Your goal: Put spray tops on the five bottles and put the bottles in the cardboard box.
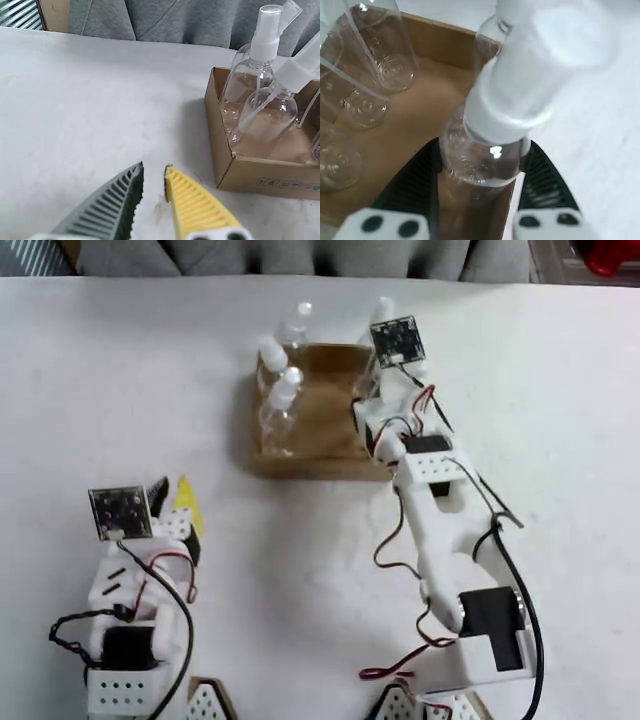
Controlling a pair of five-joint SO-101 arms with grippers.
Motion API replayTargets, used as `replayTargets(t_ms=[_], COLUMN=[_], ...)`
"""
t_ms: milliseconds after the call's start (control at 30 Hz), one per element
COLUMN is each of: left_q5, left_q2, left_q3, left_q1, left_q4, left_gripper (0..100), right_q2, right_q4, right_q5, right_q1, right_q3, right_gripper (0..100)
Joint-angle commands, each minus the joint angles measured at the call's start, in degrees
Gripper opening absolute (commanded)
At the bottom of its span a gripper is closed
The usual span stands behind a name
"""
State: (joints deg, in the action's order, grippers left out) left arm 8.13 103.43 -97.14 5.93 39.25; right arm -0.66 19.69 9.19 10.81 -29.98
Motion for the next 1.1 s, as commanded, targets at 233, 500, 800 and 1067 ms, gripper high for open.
replayTargets(t_ms=[233,500,800,1067], left_q5=[-0.53,-0.53,-0.53,-0.53], left_q2=[0.66,0.66,0.66,0.66], left_q3=[0.18,0.18,0.18,0.18], left_q1=[-0.84,-0.92,-0.92,-1.01], left_q4=[1.41,1.41,1.41,1.41], left_gripper=[2,2,2,2], right_q2=[0.13,3.82,3.91,3.91], right_q4=[-0.13,-0.31,0.13,0.22], right_q5=[0.88,0.88,0.88,0.88], right_q1=[0.31,0.04,0.31,0.48], right_q3=[0.26,2.11,2.11,2.02], right_gripper=[1.6,1.6,1.6,1.6])
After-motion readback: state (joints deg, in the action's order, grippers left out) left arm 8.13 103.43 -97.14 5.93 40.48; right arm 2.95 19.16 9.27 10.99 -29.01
